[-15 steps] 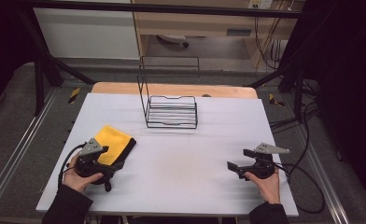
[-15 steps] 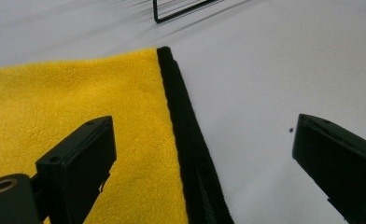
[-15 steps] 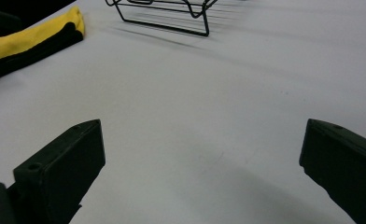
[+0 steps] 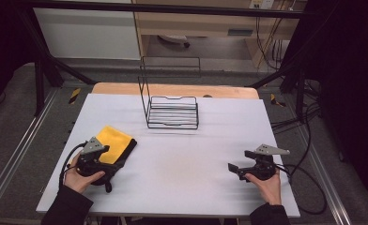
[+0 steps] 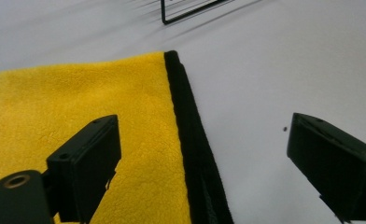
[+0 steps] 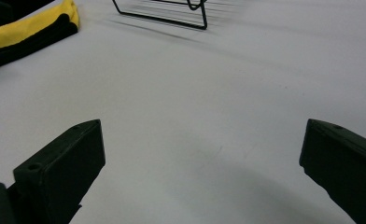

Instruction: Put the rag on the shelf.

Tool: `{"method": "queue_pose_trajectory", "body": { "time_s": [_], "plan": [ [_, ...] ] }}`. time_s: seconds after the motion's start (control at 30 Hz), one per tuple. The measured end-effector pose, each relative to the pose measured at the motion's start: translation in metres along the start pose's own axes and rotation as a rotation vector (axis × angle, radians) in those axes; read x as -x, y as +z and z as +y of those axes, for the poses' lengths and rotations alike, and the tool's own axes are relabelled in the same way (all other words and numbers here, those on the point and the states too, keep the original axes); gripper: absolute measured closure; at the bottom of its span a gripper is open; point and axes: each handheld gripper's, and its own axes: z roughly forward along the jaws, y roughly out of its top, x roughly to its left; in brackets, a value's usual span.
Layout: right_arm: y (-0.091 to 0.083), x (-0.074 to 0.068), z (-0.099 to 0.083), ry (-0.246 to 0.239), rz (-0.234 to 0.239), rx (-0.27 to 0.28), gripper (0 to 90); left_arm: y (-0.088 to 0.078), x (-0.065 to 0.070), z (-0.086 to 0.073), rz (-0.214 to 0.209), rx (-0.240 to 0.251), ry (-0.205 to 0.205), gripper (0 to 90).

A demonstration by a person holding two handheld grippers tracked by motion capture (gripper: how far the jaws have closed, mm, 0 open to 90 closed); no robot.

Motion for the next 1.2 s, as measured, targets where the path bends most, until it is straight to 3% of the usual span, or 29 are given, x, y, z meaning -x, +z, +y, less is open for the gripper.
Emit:
{"method": "queue_pose_trajectory", "body": {
  "time_s": [0.2, 0.33, 0.53, 0.63, 0.83, 0.97, 1.07, 1.2],
  "plan": [
    [0.001, 0.000, 0.000, -0.003, -0.005, -0.004, 0.7, 0.007, -0.002, 0.002, 0.035, -0.026, -0.016, 28.1],
    [0.002, -0.001, -0.001, -0.004, -0.006, -0.008, 0.7, 0.014, -0.002, 0.001, 0.030, -0.057, -0.033, 37.9],
    [0.002, -0.001, -0.001, -0.006, -0.008, -0.010, 0.7, 0.023, 0.003, 0.000, 0.022, -0.104, -0.005, 45.6],
    [0.002, -0.001, -0.001, -0.006, -0.009, -0.011, 0.7, 0.028, 0.007, -0.001, 0.050, -0.132, 0.030, 47.6],
    [0.002, -0.001, -0.001, -0.005, -0.011, -0.011, 0.6, 0.033, 0.011, -0.001, 0.090, -0.148, 0.036, 51.5],
    [0.002, -0.001, -0.001, -0.004, -0.011, -0.007, 0.7, 0.036, 0.015, 0.000, 0.137, -0.163, 0.063, 55.2],
    [0.002, -0.001, -0.001, -0.003, -0.014, -0.005, 0.6, 0.036, 0.013, -0.001, 0.143, -0.159, 0.044, 60.4],
    [0.002, 0.000, -0.001, -0.005, -0.014, -0.004, 0.6, 0.037, 0.014, 0.000, 0.160, -0.169, 0.049, 64.2]
  ]
}}
